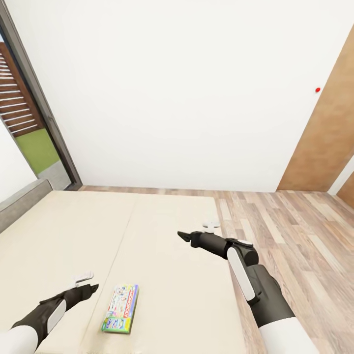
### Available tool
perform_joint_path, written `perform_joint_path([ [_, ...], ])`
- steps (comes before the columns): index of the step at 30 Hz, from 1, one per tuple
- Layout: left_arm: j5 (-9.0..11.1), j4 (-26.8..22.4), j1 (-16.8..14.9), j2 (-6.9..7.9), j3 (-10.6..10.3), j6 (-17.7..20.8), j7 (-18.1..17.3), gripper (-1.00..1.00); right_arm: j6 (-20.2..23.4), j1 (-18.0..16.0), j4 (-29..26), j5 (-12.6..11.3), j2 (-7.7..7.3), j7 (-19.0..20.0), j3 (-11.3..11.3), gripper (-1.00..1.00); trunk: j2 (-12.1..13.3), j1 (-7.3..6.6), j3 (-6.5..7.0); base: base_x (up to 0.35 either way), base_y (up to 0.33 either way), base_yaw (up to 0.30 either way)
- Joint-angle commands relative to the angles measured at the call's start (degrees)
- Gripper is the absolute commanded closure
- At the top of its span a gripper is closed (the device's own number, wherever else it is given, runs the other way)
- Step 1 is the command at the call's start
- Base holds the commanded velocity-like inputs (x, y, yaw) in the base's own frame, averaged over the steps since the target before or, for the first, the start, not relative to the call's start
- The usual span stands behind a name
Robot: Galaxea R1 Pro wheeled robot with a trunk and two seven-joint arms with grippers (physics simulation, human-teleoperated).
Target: Put all the toys in the child's room - the three board games (two on the bed and one on the table), the two jigsaw puzzles on the table, and the tennis ball on the table - inside the toy box on the table in the child's room.
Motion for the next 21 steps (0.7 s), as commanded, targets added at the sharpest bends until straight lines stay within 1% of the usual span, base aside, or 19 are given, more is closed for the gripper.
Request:
perform_joint_path([
  [1, 0.38, -0.09, -0.03, -0.02, 0.17, 0.43, -0.33, -1.0, 0.3, -0.05, -0.04, -0.04, 0.02, 0.1, -0.05, -1.0, -0.12, 0.03, -0.21, 0.0, 0.0, 0.0],
  [6, 0.37, -0.09, -0.03, -0.09, -1.55, 0.14, -0.26, -1.0, 0.3, -0.05, -0.04, -0.02, 0.03, 0.1, 0.02, -1.0, -0.12, 0.03, -0.69, 0.0, 0.0, 0.0],
  [8, 0.37, -0.09, -0.03, -0.1, -1.87, 0.22, -0.24, -1.0, 0.3, -0.05, -0.08, -0.02, 0.03, 0.1, 0.04, -1.0, -0.12, 0.03, -0.88, 0.0, 0.0, 0.0],
  [14, 0.42, -0.38, -0.07, -0.28, -2.35, 0.99, 0.24, -1.0, 0.36, -0.05, -0.11, -0.08, 0.01, 0.1, 0.06, -1.0, -0.12, 0.03, -1.44, 0.0, 0.0, 0.0],
  [19, 0.43, -0.6, -0.1, -1.04, -2.44, 1.27, 0.42, -1.0, 0.38, -0.05, -0.11, -0.06, -0.07, 0.1, 0.05, -1.0, -0.12, 0.03, -1.92, 0.0, 0.0, 0.0],
  [21, 0.4, -0.64, -0.11, -1.55, -2.46, 0.98, 0.51, -1.0, 0.39, -0.05, -0.08, -0.05, -0.12, 0.1, 0.01, -1.0, -0.12, 0.03, -2.11, 0.0, 0.0, 0.0],
])
